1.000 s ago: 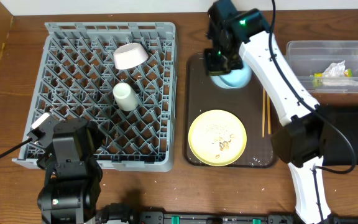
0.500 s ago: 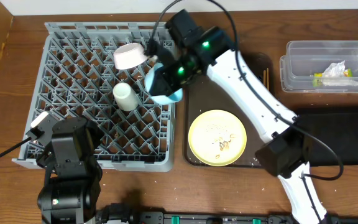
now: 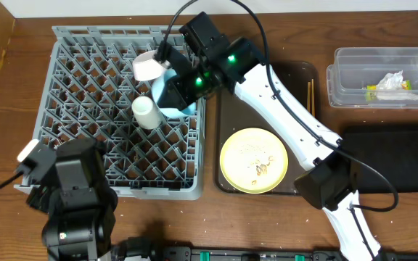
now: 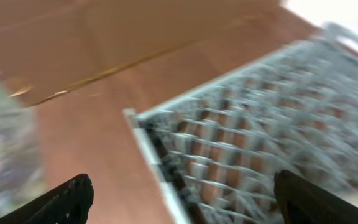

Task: Sort waste into correct bins and load items into the dishwasher
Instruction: 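Carry the light-blue bowl over the rack and lower it beside the cup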

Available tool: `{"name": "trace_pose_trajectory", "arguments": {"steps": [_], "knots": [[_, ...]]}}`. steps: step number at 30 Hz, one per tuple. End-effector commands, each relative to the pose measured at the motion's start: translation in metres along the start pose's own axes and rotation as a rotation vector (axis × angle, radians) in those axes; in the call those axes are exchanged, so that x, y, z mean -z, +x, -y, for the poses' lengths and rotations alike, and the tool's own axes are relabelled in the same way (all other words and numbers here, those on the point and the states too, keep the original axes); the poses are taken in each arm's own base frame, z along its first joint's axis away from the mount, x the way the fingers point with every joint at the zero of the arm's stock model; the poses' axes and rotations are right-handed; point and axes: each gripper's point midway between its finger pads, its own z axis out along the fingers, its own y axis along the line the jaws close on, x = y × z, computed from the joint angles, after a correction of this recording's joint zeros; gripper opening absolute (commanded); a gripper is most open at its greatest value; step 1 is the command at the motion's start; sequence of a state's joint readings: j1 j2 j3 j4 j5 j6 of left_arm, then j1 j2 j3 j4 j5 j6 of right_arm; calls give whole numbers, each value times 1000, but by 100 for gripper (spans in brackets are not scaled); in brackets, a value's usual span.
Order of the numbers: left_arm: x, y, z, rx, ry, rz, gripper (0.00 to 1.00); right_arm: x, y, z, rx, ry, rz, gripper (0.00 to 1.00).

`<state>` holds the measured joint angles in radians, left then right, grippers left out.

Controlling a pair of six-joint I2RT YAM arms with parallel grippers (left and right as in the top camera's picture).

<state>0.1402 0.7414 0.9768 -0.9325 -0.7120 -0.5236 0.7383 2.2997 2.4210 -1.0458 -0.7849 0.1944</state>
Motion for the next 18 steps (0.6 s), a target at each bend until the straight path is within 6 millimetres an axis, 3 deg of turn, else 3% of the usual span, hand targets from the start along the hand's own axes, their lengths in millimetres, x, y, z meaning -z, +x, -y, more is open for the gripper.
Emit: {"name": "trace_pose_trajectory", "arguments": {"steps": [1,8,13,18], "knots": [[-1,-12,-42,113,-185,51,94,-14,0,-44,31,-125,-8,1],[0,8,-110,373,-463,-4,94,-53,8,-94,73,-235,-17,1],[2,17,-120,384,-502,-42,94,-82,23,-122,81,-293,-44,1],[3,20,-121,372,-509,-56,94,-99,30,-130,63,-321,-48,1]]}}
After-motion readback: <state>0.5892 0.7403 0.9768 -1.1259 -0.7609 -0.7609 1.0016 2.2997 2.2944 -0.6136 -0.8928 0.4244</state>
